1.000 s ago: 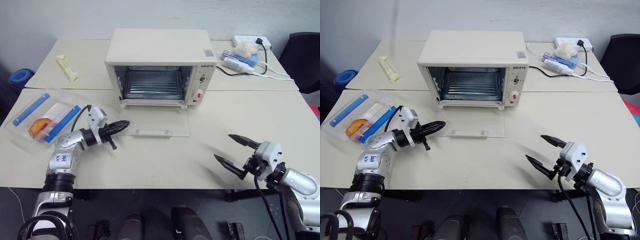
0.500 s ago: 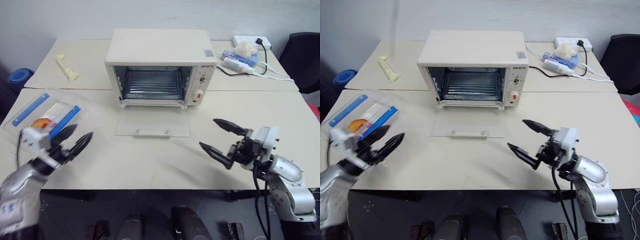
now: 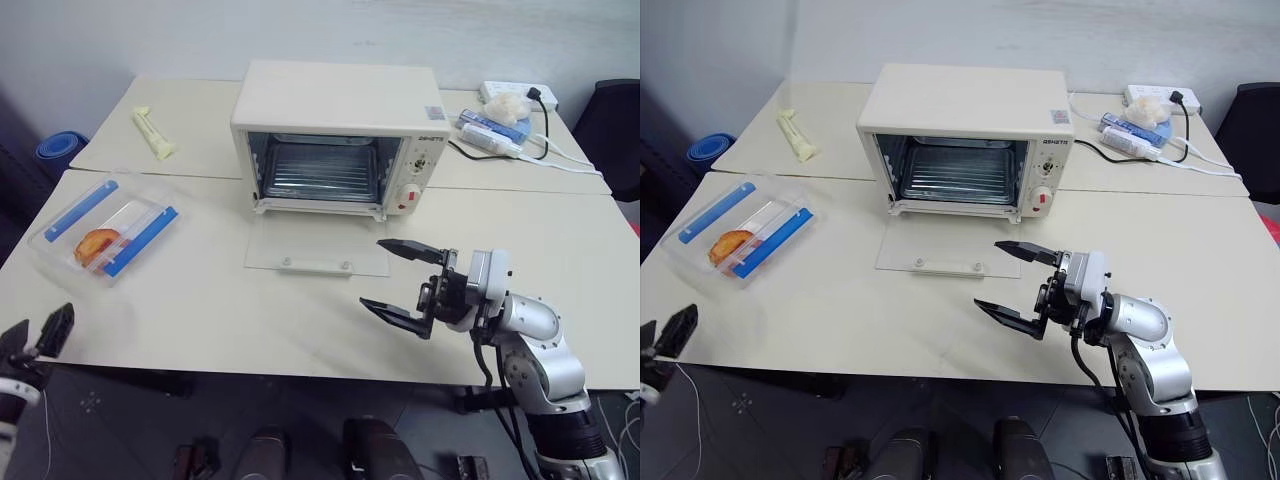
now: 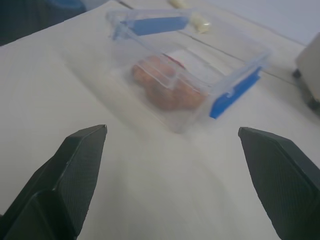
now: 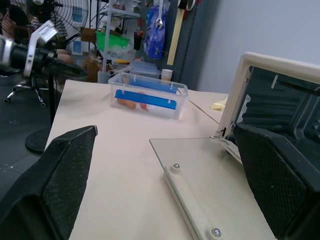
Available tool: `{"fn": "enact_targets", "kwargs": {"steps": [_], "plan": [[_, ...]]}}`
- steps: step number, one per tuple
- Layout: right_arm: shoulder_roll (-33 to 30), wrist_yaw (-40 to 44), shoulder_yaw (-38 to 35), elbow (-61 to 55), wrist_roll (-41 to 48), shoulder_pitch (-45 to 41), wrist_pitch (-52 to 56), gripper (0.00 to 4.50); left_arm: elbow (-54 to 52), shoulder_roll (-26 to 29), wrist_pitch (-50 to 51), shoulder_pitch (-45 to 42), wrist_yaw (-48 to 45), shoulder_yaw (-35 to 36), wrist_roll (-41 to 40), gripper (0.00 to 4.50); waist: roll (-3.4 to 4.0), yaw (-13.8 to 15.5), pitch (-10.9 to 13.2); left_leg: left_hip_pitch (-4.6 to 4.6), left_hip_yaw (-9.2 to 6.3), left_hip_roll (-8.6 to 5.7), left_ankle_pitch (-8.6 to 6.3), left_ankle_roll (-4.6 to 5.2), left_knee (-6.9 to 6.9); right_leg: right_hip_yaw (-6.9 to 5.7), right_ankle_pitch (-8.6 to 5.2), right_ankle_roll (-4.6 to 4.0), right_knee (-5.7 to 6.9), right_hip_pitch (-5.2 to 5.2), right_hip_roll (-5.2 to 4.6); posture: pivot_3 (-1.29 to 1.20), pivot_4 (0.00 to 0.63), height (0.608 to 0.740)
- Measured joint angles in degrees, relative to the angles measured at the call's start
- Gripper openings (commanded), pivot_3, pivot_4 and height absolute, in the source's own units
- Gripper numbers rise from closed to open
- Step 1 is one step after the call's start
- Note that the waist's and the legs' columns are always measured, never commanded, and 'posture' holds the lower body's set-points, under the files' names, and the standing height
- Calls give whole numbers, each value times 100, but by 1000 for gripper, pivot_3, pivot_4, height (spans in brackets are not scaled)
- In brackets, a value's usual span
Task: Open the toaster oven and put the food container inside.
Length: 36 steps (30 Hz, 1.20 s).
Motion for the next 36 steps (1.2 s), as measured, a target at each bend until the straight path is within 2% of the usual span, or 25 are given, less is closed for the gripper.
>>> {"fn": "enact_targets", "kwargs": {"steps": [4, 7, 13, 18, 21, 25, 33, 36], "plan": [[-121, 66, -14, 21, 5, -68, 28, 4500, 748, 1308, 1861, -1015, 1843, 328, -826, 4464, 3, -34, 1, 6, -1, -4, -3, -5, -5, 2, -1, -1, 9, -5, 0, 0, 150, 740], [-139, 83, -20, 123, 1, -50, 47, 4500, 1399, 1590, 2481, -1618, 2707, 456, -899, 4464, 3, -107, 1, 5, 3, -6, -4, -7, -14, 3, -2, -3, 11, -11, 2, 0, 150, 740], [-112, -27, -6, 141, -83, 15, 44, 4500, 2639, 1686, 2647, -2882, 2719, -199, -489, 4464, 0, -136, 0, 2, 3, -8, 2, -20, -14, 0, -1, -3, 7, -13, 1, 0, 150, 740], [-109, -121, -5, 70, -111, 105, 46, 4500, 3222, 1742, 2578, -3417, 2402, -636, -5, 4464, -1, -169, -1, -1, 5, -6, 19, -57, -19, 3, -2, -3, 8, -21, 2, 0, 150, 740], [-109, -183, -6, 41, -115, 180, 47, 4500, 3508, 1792, 2503, -3546, 2364, -705, 365, 3882, -1, -179, -1, 1, 12, -5, 21, -59, -31, 9, -2, -3, 9, -28, 2, 0, 150, 740], [-111, -233, -6, 38, -148, 225, 46, 4500, 3727, 1791, 2269, -3707, 2260, -805, 793, 2654, -4, -147, -3, -1, 12, -5, 22, -59, -28, 8, -2, -3, 7, -26, 0, 0, 150, 740], [-126, -236, -5, 37, -225, 304, 51, 4500, 3975, 1958, 2248, -3960, 1808, -818, 1122, 170, -10, -171, -6, -2, 13, -5, 22, -59, -33, 9, -2, -3, 9, -30, 0, 0, 150, 740], [-126, -250, -7, 38, -303, 306, 6, 4500, 4085, 1997, 2240, -3961, 1583, -870, 1254, 10, -11, -161, -6, -2, 13, -4, 22, -59, -32, 9, -2, -3, 9, -30, 0, 0, 150, 740]]}}
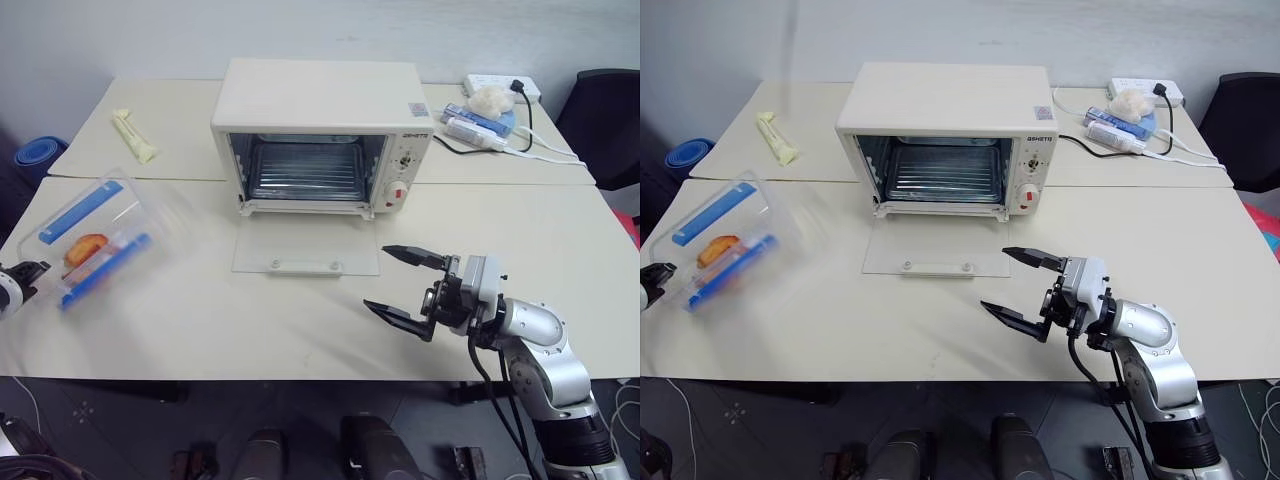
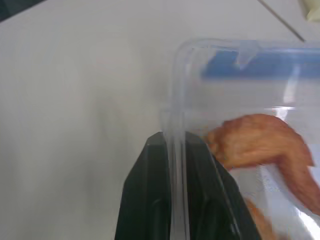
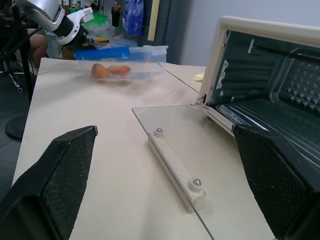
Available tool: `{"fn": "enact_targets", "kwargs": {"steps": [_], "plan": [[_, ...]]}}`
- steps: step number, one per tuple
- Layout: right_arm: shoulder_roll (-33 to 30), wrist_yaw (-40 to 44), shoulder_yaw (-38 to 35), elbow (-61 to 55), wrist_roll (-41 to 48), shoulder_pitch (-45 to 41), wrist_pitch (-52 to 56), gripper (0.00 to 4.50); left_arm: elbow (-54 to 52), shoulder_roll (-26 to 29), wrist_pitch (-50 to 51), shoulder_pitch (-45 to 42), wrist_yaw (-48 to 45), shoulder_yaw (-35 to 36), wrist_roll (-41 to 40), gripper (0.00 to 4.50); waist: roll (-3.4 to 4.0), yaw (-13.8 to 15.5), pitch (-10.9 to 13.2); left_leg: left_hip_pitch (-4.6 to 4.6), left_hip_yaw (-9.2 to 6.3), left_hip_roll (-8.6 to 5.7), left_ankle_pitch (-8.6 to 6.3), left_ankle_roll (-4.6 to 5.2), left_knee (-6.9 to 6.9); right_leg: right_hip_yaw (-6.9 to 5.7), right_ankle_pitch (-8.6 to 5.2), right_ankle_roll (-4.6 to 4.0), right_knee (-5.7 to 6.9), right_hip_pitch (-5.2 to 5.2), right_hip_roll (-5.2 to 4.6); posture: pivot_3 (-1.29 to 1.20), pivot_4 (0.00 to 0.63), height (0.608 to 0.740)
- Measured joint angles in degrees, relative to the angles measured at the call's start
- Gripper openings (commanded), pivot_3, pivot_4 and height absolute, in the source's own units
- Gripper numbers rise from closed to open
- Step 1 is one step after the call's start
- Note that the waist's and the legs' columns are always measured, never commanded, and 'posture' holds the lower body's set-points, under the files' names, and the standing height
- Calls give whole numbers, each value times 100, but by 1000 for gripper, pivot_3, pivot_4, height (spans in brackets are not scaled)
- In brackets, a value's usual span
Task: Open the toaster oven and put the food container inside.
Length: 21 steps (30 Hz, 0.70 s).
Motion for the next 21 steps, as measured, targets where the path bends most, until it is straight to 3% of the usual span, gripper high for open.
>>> {"fn": "enact_targets", "kwargs": {"steps": [8, 13, 18, 21], "plan": [[-71, 9, -77, 18, -30, 80, -107, 4500, 12, 733, 119, 33, -1195, -397, 330, 10, -2, 9, 0, -24, -4, 0, 0, 0, 3, -2, 0, 0, -3, -15, -2, 0, 150, 740], [-149, -17, -246, 68, -64, 189, -180, 4500, -837, 1074, 650, -20, -1938, -1082, 328, 10, -2, 34, 1, -32, -7, -3, 1, 2, 5, -3, 0, 0, -2, -19, -5, 0, 150, 740], [-258, -138, -627, 14, -57, 755, -191, 4500, -2031, 815, 1598, -759, -2228, -2032, 64, 10, -2, 121, 1, -41, -12, -5, 1, 3, 13, -5, 0, 0, 1, -19, -4, 0, 150, 740], [-311, -168, -774, -117, -71, 1242, -225, 4500, -2277, -6, 2054, -1723, -2063, -2322, -15, 10, -1, 185, 1, -47, -14, -7, 1, 3, 37, -8, 1, 1, 16, -18, 3, 0, 150, 740]]}}
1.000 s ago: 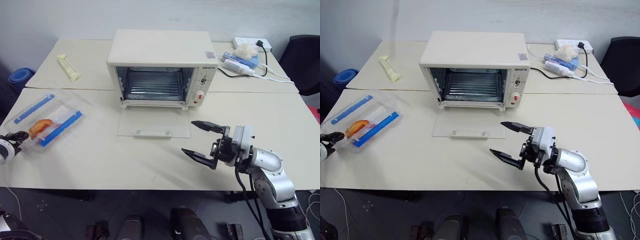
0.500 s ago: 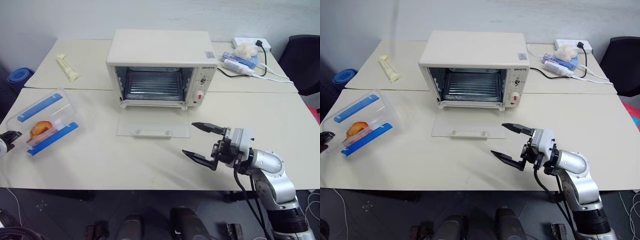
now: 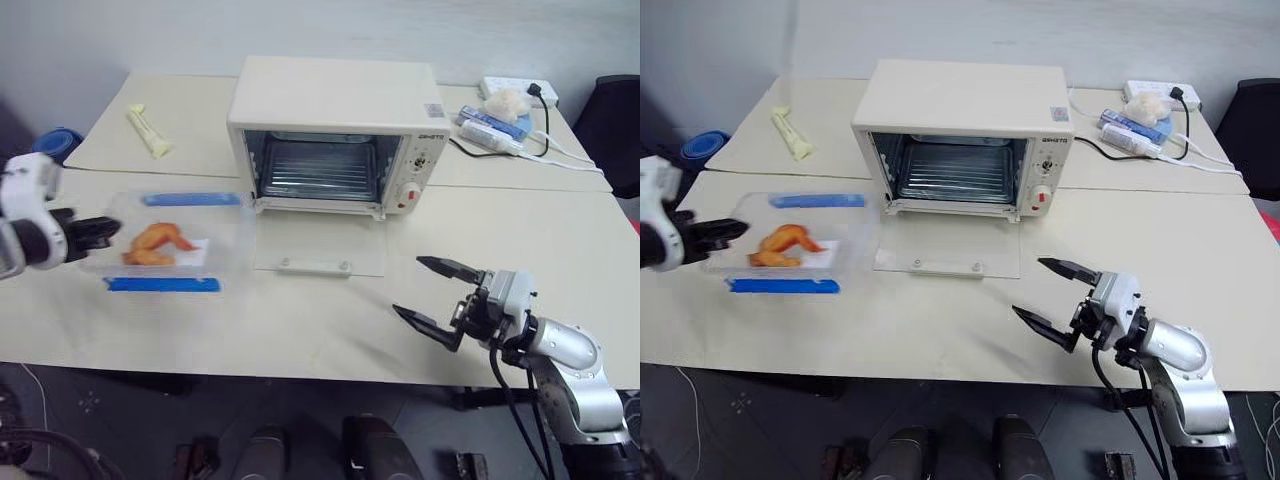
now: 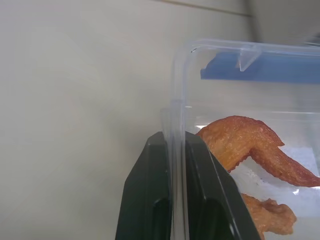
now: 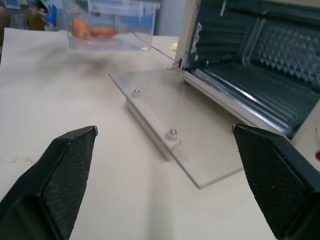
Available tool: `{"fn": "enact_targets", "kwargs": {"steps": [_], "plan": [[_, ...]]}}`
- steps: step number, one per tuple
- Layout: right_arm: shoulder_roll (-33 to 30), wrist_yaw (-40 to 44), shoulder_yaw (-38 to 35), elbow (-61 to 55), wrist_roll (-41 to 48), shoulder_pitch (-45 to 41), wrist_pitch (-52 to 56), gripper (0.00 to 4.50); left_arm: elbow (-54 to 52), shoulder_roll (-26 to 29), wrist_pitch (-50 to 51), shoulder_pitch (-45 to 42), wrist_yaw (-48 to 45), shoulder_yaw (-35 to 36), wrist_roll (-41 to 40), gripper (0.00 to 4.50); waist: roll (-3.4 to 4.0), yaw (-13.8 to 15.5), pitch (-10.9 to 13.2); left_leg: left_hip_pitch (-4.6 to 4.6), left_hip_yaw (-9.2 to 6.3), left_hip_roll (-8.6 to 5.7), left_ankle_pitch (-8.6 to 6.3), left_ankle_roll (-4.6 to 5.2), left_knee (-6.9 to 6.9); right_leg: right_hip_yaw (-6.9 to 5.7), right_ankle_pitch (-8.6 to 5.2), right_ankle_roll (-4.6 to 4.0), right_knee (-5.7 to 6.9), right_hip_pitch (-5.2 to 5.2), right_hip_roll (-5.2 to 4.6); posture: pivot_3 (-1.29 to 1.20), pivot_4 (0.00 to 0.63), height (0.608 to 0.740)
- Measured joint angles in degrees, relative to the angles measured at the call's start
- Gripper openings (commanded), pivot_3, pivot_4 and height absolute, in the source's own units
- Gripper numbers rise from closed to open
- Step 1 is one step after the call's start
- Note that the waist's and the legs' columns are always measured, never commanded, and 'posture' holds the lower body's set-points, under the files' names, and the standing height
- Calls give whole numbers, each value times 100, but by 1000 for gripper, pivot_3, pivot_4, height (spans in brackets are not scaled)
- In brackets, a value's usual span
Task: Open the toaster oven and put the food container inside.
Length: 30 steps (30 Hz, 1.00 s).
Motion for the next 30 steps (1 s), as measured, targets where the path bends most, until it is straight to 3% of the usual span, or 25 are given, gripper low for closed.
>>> {"fn": "enact_targets", "kwargs": {"steps": [5, 9, 13, 20, 30], "plan": [[12, -260, -153, -256, -53, 335, -46, 4500, -194, -1053, 334, -856, 420, -467, 212, 10, 0, -78, 0, 12, 20, 4, 2, -3, 7, 16, 3, 6, 14, 0, 11, 0, 150, 740], [84, -484, -142, -481, -93, 446, -72, 4500, -307, -1852, 376, -912, 743, -787, 499, 10, 0, -113, 0, 7, 19, 6, 6, -9, 10, 17, 3, 6, 15, -5, 14, 0, 150, 740], [142, -708, -135, -634, -164, 562, -77, 4500, -281, -2501, 335, -967, 1197, -606, 866, 10, 0, -102, 0, 2, 20, 5, 7, -11, 11, 18, 3, 6, 15, -10, 14, 0, 150, 740], [352, -1034, -91, -895, -285, 804, -103, 4500, -249, -2789, 73, -1106, 1468, -536, 1362, 10, 0, -28, 0, 5, 24, 3, 9, -15, 13, 21, 3, 6, 16, -9, 13, 0, 150, 740], [456, -1214, -52, -893, -387, 747, -209, 4500, -153, -3303, -319, -1127, 1501, -404, 1658, 2958, 0, -9, 0, 5, 24, 1, 10, -14, 17, 19, 4, 7, 16, -7, 12, 0, 150, 740]]}}
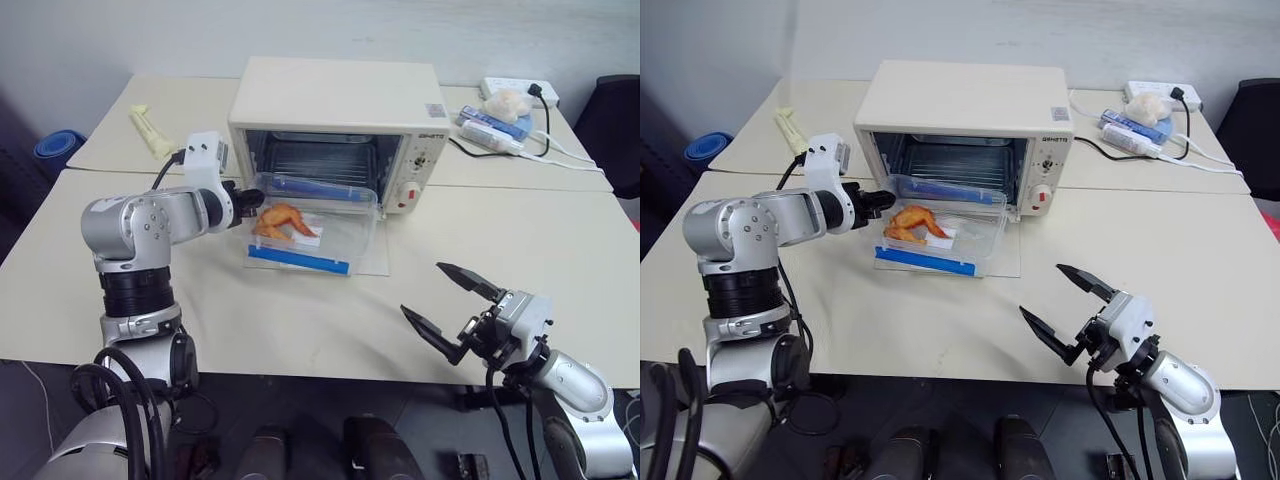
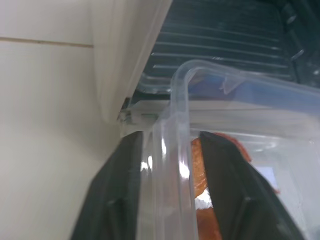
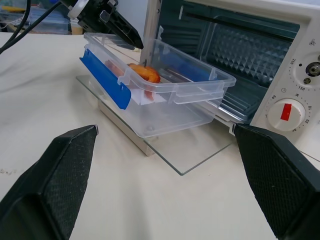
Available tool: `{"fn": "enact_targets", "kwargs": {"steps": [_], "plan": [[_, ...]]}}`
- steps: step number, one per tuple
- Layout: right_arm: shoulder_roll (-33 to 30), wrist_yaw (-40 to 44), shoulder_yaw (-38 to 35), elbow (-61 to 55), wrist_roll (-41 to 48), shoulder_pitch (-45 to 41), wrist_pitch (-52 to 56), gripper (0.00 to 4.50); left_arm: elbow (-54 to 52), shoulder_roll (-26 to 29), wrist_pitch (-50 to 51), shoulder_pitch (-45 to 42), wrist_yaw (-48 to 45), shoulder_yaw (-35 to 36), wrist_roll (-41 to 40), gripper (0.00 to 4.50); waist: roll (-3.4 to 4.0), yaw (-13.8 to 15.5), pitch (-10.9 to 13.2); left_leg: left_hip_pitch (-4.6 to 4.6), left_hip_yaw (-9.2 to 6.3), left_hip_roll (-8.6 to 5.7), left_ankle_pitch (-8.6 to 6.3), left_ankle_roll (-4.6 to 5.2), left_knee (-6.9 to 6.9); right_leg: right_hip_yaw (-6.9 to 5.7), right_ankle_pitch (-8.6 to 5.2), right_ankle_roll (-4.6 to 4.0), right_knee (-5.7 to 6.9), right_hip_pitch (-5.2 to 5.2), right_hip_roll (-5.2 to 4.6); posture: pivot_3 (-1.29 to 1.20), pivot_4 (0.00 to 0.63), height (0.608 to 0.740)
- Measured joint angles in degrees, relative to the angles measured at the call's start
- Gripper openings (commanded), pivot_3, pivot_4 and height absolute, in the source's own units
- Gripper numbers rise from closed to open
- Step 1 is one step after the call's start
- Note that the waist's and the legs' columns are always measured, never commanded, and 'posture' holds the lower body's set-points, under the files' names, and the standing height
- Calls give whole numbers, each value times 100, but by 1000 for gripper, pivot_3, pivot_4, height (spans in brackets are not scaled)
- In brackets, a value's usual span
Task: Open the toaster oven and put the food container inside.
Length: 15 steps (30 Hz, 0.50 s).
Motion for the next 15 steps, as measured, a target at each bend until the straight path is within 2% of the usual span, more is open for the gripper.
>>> {"fn": "enact_targets", "kwargs": {"steps": [5, 7, 10, 13, 15], "plan": [[-8, -34, -1, 0, 16, -119, 45, 4500, -49, -40, -285, 13, -247, 268, -102, 4380, 0, -24, 0, 1, 1, 2, 1, -2, -1, 0, 0, 0, 1, 0, 3, 0, 150, 740], [-74, -21, -4, -22, 106, -200, 183, 4500, -157, 131, -340, 36, -585, 494, -338, 4380, 0, -35, 0, 0, 2, 4, 2, -3, -1, 1, 0, 0, 0, -1, 4, 0, 150, 740], [-301, 56, -2, -227, 398, -253, 580, 4500, -209, 824, -309, 231, -1353, 803, -794, 4380, 1, -58, 0, 8, 3, 6, 3, -5, -8, 2, 0, 0, 2, -1, 5, 0, 150, 740], [-518, 114, 167, -456, 696, -370, 1134, 3888, -172, 1685, -524, 884, -2494, 995, -1169, 4403, 2, -95, 0, 7, -1, 8, 3, -6, -8, 0, -1, -2, -1, 0, 5, 0, 150, 740], [-608, 119, 374, -566, 733, -500, 1477, 3259, -188, 2346, -1165, 1612, -3626, 849, -1202, 3993, 3, -127, 1, 9, -3, 7, 3, -7, -10, -1, -3, -6, -5, 0, 2, 0, 150, 740]]}}
